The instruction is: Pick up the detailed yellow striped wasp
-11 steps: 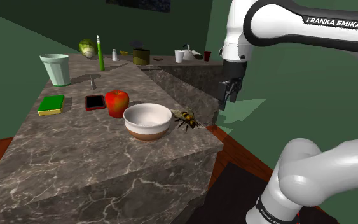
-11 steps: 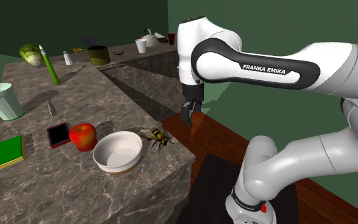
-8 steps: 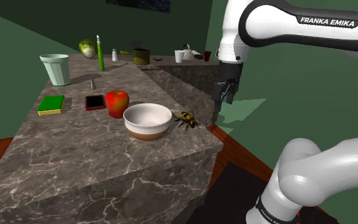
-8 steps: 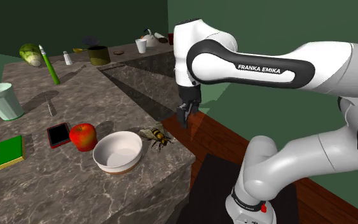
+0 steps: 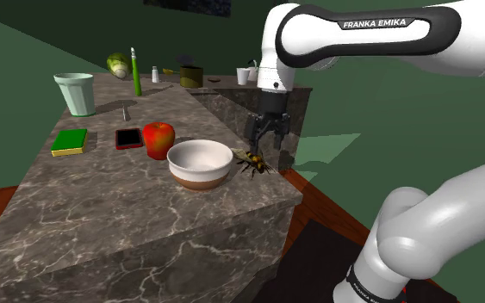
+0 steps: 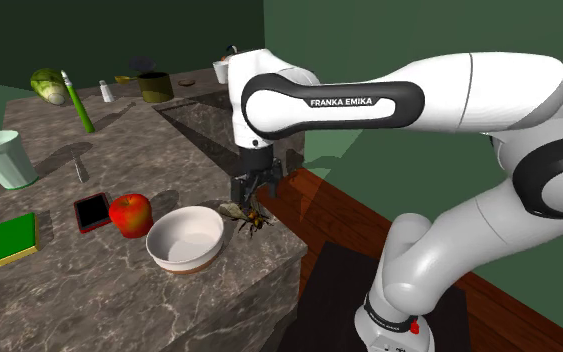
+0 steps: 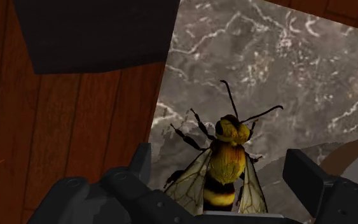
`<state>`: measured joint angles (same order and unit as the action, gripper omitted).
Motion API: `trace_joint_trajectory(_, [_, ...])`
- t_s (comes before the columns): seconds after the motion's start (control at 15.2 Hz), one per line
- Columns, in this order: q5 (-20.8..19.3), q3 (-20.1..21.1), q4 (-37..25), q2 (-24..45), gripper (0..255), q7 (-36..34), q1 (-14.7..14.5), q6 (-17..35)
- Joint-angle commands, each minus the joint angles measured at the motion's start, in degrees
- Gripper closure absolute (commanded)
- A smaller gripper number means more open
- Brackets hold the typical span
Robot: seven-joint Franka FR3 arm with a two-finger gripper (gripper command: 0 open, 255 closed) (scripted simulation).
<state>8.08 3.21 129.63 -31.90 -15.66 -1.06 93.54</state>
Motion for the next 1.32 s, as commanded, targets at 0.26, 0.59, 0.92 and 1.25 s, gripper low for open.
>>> trace_joint_trajectory(0.26, [1.59,0.42,1.40,2.82,0,-1.32,0.01,4.20])
trace_joint_trajectory(0.59, [1.73,0.55,4.08,2.89,0,-0.98,-0.02,6.93])
trace_joint_trajectory(0.92, [1.74,0.54,4.18,2.80,255,-0.97,-0.02,6.93])
trace_joint_trajectory(1.25, [1.73,0.55,4.08,2.90,255,-0.98,-0.02,6.94])
